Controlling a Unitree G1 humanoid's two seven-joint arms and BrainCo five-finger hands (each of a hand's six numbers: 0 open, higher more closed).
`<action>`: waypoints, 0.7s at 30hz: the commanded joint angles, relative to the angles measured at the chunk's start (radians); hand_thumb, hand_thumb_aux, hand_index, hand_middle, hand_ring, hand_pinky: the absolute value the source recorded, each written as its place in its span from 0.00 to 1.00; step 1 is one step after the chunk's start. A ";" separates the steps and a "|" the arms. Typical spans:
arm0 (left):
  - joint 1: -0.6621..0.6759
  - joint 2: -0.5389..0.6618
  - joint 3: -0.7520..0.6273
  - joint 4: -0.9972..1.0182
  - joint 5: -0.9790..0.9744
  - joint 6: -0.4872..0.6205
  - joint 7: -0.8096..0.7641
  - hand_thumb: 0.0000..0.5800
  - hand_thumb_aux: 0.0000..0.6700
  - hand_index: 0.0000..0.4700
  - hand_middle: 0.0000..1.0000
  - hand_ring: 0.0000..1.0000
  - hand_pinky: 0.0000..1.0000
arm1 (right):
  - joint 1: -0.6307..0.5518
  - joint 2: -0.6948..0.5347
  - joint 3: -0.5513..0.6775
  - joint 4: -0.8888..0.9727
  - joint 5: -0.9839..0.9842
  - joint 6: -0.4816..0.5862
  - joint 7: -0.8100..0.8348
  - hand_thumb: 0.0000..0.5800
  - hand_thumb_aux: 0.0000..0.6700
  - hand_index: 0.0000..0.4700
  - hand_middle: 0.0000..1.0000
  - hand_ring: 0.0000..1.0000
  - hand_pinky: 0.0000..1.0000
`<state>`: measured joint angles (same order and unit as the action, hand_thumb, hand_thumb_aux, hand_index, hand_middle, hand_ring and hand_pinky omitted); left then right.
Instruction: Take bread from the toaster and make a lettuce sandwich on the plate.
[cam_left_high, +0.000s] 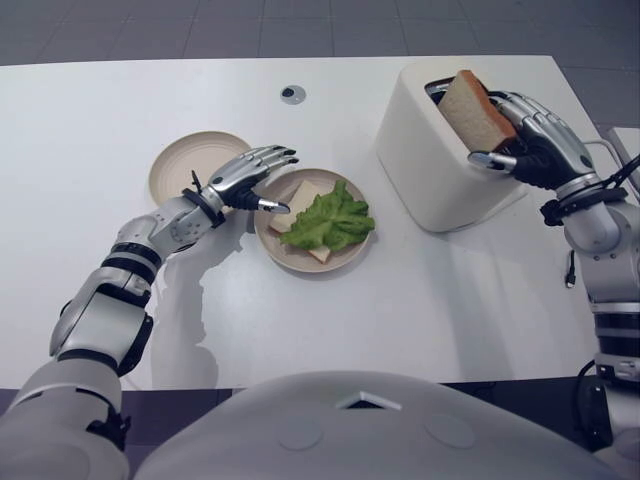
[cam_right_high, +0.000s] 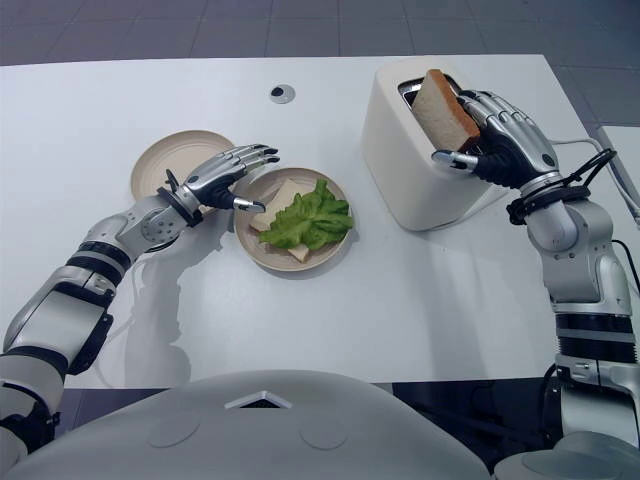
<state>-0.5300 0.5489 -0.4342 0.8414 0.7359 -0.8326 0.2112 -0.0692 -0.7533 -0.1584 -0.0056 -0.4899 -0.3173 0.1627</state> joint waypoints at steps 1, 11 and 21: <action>-0.020 -0.001 -0.019 0.026 0.027 0.021 0.011 0.00 0.00 0.00 0.00 0.00 0.00 | -0.050 -0.001 0.017 0.022 -0.009 -0.002 -0.019 0.78 0.53 0.53 0.00 0.00 0.00; -0.041 -0.001 -0.032 0.067 0.036 0.020 0.050 0.00 0.00 0.00 0.00 0.00 0.00 | -0.126 0.039 -0.048 0.005 0.053 -0.044 -0.154 1.00 1.00 1.00 1.00 1.00 1.00; 0.098 0.061 0.057 -0.281 -0.557 -0.391 -0.117 0.00 0.00 0.00 0.00 0.00 0.00 | -0.130 0.133 -0.132 -0.198 0.408 -0.073 -0.110 1.00 1.00 1.00 1.00 1.00 1.00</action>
<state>-0.4708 0.5702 -0.3793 0.6440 0.3252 -1.1699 0.1497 -0.2030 -0.6466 -0.2877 -0.1525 -0.1908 -0.3933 0.0068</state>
